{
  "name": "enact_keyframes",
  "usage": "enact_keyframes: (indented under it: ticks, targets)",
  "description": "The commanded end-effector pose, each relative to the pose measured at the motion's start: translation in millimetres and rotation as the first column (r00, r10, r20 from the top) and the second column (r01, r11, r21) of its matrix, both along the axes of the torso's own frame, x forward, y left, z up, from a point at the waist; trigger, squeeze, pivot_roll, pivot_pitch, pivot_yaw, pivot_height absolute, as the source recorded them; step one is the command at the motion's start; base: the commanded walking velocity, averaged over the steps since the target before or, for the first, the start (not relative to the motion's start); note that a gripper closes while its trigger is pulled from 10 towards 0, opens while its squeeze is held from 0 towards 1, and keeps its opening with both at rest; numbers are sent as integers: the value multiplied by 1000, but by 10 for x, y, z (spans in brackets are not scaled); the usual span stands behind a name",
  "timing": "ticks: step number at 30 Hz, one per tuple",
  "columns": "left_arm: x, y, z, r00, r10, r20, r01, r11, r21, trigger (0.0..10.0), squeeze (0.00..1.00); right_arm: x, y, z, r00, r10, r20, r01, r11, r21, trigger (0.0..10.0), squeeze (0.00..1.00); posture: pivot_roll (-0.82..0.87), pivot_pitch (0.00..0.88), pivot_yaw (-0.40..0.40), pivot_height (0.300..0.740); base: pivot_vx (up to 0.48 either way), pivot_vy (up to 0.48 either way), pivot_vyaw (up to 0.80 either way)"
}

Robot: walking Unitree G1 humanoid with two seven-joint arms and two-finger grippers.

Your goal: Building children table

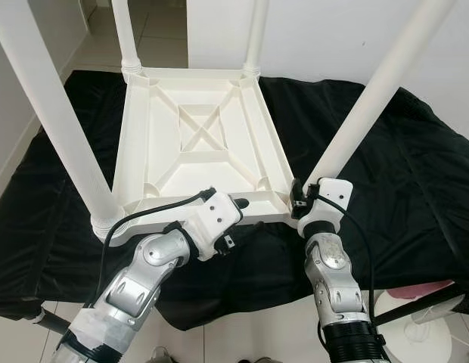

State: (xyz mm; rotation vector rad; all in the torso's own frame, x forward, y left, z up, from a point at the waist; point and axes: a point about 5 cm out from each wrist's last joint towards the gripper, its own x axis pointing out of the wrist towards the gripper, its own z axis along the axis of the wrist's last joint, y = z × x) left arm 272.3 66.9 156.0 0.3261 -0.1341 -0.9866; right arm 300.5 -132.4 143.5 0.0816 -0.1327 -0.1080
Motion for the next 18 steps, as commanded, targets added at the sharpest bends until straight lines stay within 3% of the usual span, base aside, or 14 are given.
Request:
enact_keyframes:
  ticks: [1, 5, 6, 7, 10, 13, 14, 16, 17, 18]
  targets:
    - [-25, -27, -21, 998, -56, -9, 56, 998, 8, 10000, 0, -53, -2, 2, 999, -41, 1, 41, 999, 2, 10000, 0, 5, 86, -74, 740, 0, 0, 0]
    - [-18, -28, -21, 998, -55, -8, 55, 998, 7, 10000, 0, -49, 2, 6, 999, -47, 0, 47, 999, -5, 10000, 0, 2, 83, -77, 740, 0, 0, 0]
    - [-11, -28, -20, 999, -53, -6, 53, 999, 7, 10000, 0, -43, 2, 12, 999, -46, 1, 46, 999, -8, 10000, 435, 2, 82, -81, 740, 0, 0, 0]
    - [-8, -28, -18, 999, -52, -5, 52, 999, 6, 10000, 0, -41, -1, 17, 999, -38, 7, 38, 999, -6, 10000, 1000, 2, 82, -81, 740, 0, 0, 0]
    - [-3, -28, -12, 999, -49, -3, 49, 999, 3, 10000, 0, -42, -18, 32, 1000, -25, 19, 25, 1000, -12, 10000, 1000, 1, 84, -83, 740, 0, 0, 0]
    - [3, -23, -17, 999, -45, -2, 45, 999, 3, 10000, 0, -62, -61, 84, 997, 62, 55, -60, 998, -34, 10000, 1000, -3, 81, -85, 740, 0, 0, 0]
    - [2, -23, -17, 999, -45, -2, 45, 999, 3, 10000, 0, -68, -64, 85, 995, 85, 58, -83, 996, -36, 10000, 878, -3, 81, -85, 740, 0, 0, 0]
    - [1, -22, -17, 999, -45, -2, 45, 999, 2, 10000, 0, -76, -66, 86, 992, 111, 62, -109, 993, -36, 10000, 878, -3, 81, -85, 740, 0, 0, 0]
    - [-1, -18, -17, 999, -44, -2, 44, 999, 1, 10000, 0, -93, -72, 63, 982, 180, 47, -178, 983, -43, 10000, 0, -5, 81, -83, 740, 0, 0, 0]
    - [-1, -18, -17, 999, -44, -2, 44, 999, 1, 10000, 0, -93, -72, 63, 982, 180, 47, -178, 983, -43, 10000, 0, -5, 81, -83, 740, 0, 0, 0]
